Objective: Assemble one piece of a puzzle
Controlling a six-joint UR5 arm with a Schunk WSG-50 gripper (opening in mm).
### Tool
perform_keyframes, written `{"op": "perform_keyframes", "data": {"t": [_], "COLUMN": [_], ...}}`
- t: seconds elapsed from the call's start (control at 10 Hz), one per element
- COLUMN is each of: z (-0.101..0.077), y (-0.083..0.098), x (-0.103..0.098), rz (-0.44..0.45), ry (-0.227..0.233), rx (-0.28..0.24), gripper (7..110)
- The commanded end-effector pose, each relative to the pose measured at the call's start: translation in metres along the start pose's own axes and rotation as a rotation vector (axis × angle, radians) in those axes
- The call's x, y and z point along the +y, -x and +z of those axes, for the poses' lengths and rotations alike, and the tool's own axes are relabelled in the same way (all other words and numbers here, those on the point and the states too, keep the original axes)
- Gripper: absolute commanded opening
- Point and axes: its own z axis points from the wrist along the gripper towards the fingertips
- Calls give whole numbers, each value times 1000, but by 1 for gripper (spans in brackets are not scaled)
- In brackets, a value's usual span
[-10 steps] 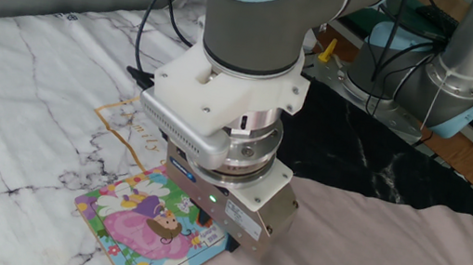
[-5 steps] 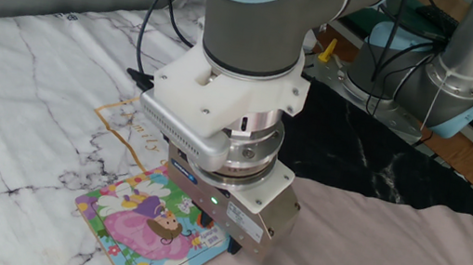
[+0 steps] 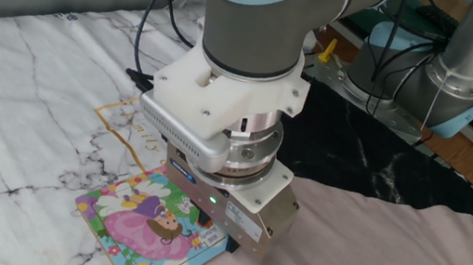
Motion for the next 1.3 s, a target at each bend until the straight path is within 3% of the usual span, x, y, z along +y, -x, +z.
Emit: {"op": "perform_keyframes", "data": {"t": [0.0, 0.3, 1.2], "z": [-2, -2, -3], "y": [1, 3, 0], "x": [4, 11, 12], "rz": [6, 20, 23], "ry": [17, 34, 31], "rx": [-4, -7, 4], "gripper": [44, 44, 44]}}
